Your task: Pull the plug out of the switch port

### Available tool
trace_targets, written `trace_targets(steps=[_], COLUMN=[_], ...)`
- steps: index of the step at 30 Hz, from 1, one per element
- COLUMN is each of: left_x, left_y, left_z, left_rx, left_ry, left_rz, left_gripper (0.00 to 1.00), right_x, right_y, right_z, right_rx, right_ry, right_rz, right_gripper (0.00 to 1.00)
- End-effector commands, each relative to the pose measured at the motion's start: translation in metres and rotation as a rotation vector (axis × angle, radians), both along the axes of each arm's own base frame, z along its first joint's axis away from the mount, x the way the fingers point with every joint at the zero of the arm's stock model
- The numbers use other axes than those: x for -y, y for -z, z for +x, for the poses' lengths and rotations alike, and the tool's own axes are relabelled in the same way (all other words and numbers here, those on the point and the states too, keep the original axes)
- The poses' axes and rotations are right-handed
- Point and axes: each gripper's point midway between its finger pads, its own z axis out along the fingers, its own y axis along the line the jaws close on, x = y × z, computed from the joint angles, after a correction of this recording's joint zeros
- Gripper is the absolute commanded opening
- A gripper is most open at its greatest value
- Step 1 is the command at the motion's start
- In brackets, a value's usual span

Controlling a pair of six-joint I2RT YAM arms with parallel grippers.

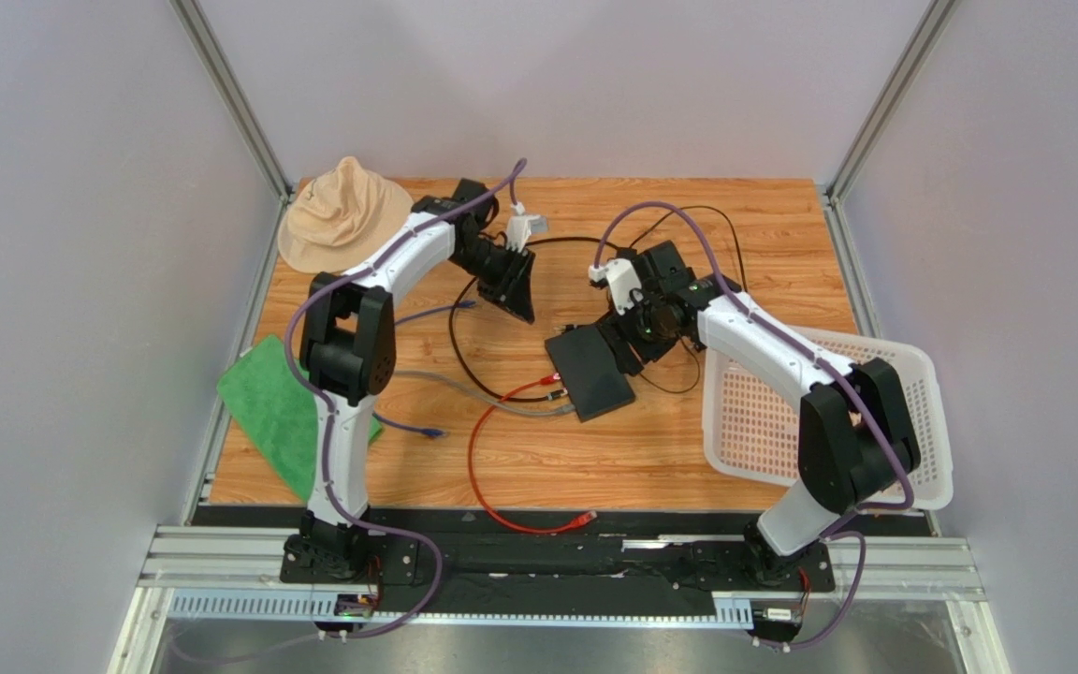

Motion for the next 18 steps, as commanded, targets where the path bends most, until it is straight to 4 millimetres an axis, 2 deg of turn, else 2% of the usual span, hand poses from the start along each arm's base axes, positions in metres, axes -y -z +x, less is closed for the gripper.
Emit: trace_targets(steps=[1,2,4,5,9,13,15,17,18], left_x=[0.011,0.007,0.007,0.008,0.016,0.029,0.034,0.041,0.043], left_y=[0.025,0.033,0.041,0.043,0.045,0.06,0.072,0.069,0.076], left_z=[-0.013,-0.013,-0.016,-0.015,-0.019,-0.022,-0.026,-0.023,-0.022], left_rx=[-0.092,-0.096,-0.111,-0.115,-0.141,-0.196,-0.217,-0.228,-0.242], left_ry=[-0.005,-0.016,-0.011,-0.009,0.011,0.008,0.029,0.039,0.04], left_rz=[0.01,0.046,0.06,0.062,0.029,0.01,0.025,-0.003,-0.002], left_gripper=[0.22,0.11,0.01,0.0,0.0,0.0,0.0,0.0,0.0], right_x=[-0.003,-0.003,-0.006,-0.009,-0.015,-0.016,-0.018,-0.019,-0.022], right_y=[0.007,0.007,0.004,0.001,0.012,0.032,0.036,0.041,0.04], right_z=[-0.01,-0.009,-0.005,-0.002,-0.006,-0.013,-0.013,-0.012,-0.01], right_rx=[-0.027,-0.025,-0.004,0.002,-0.052,-0.123,-0.144,-0.163,-0.158], right_ry=[0.083,0.105,0.099,0.085,0.054,0.068,0.069,0.071,0.074], right_rz=[0.068,0.082,0.102,0.11,0.115,0.105,0.104,0.096,0.1], right_gripper=[0.61,0.61,0.6,0.6,0.59,0.53,0.53,0.54,0.54])
